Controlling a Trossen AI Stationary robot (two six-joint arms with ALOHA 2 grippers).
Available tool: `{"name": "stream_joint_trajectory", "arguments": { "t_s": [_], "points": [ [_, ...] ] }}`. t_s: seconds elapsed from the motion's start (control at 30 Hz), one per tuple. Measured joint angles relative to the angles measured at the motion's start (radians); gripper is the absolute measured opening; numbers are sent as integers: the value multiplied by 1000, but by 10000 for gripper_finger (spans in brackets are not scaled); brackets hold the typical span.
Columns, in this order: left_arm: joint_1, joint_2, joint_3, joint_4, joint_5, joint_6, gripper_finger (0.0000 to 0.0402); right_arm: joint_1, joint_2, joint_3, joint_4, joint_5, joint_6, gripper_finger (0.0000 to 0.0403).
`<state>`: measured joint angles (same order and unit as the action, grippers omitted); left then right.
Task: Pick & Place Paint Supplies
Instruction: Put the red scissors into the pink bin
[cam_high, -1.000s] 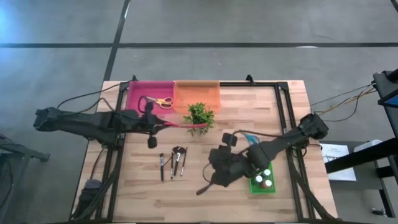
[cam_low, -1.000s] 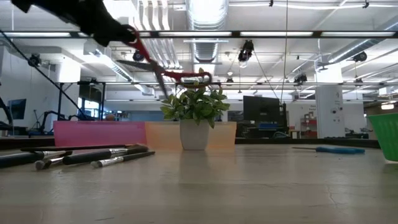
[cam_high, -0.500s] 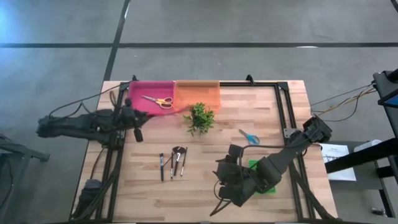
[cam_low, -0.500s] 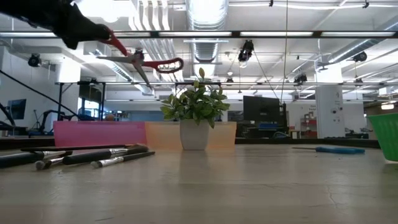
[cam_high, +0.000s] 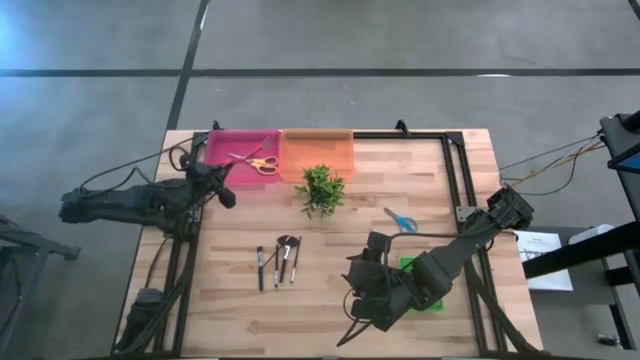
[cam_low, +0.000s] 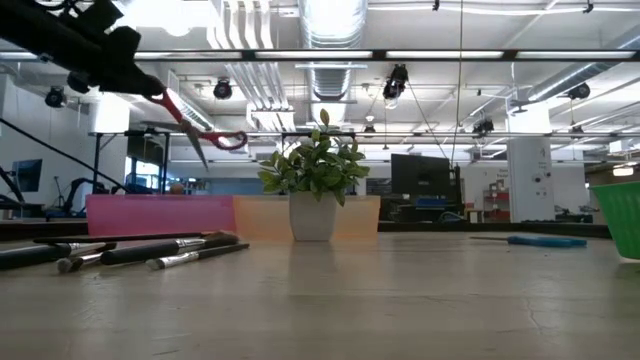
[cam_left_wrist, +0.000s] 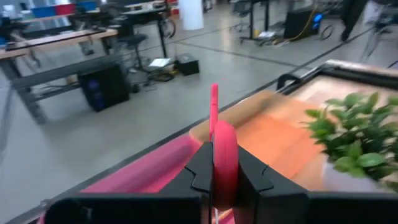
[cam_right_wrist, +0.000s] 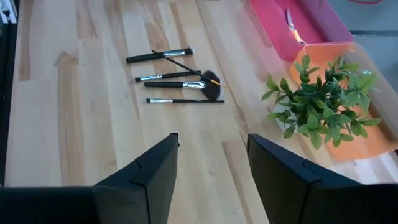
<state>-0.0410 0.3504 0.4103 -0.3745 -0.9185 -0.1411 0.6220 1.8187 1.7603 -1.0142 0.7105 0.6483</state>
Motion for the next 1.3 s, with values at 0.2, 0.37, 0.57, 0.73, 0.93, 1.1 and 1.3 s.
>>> {"name": "stream_joint_trajectory", "arguments": {
  "t_s": [0.2, 0.37, 0.57, 0.73, 0.93, 1.1, 1.3],
  "points": [
    [88, 56, 0, -23, 51, -44, 27, 0, 0, 0, 0, 0, 0, 192],
    [250, 95, 5, -22, 210, -51, 27, 0, 0, 0, 0, 0, -3, 192],
    [499, 167, 1, -17, 420, -54, 27, 0, 0, -1, -1, 0, -4, 192],
    [644, 214, 1, -7, 492, -68, 36, 0, 0, -1, -3, 0, -4, 192],
    [674, 238, -13, -1, 473, -69, 142, 0, 0, -1, -4, -1, -4, 192],
    [674, 235, -24, 26, 434, -68, 226, 0, 0, -1, -8, -2, -4, 192],
    [675, 234, -22, 72, 330, -69, 285, 0, 0, -1, -27, -1, 4, 192]
  ]
}}
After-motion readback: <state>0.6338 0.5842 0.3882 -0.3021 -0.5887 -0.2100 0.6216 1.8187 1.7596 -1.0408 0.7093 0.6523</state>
